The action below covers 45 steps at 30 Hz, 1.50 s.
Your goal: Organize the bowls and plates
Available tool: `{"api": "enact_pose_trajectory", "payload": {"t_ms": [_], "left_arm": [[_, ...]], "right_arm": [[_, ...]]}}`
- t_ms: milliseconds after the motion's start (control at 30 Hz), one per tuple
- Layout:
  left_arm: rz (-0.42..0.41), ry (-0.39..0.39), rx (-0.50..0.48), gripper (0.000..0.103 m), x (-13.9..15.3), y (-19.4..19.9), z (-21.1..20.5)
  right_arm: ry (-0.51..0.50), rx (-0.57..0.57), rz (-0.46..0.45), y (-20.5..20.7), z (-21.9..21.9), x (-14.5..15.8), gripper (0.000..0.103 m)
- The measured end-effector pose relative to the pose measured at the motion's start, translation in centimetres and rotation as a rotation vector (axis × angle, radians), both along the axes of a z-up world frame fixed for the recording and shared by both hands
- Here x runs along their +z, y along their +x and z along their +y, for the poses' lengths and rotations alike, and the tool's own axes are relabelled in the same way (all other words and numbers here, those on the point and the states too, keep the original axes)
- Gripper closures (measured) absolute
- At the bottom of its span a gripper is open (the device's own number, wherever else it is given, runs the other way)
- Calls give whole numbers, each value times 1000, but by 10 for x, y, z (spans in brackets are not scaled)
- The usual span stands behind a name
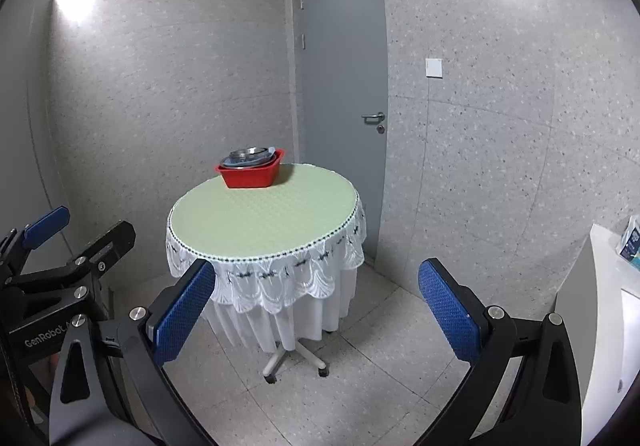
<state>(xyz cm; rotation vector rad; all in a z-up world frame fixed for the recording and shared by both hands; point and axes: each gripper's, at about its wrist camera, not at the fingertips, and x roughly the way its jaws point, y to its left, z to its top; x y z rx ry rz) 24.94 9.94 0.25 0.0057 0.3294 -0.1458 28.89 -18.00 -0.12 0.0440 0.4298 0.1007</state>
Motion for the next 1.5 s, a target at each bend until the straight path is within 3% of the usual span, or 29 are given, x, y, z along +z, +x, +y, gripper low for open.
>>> {"api": "enact_pose_trajectory", "payload": {"t_ms": [167, 600, 1500], "left_arm": [[19, 6, 23, 1, -19, -32, -19], [-2, 40, 51, 1, -30, -49, -53], [-29, 33, 69, 1, -42, -43, -66]], "right_arm": [[-3, 30, -3, -26, -20, -16, 0], [32, 64, -24, -56, -44, -46, 0], [18, 64, -59, -67, -42, -42, 0]]}}
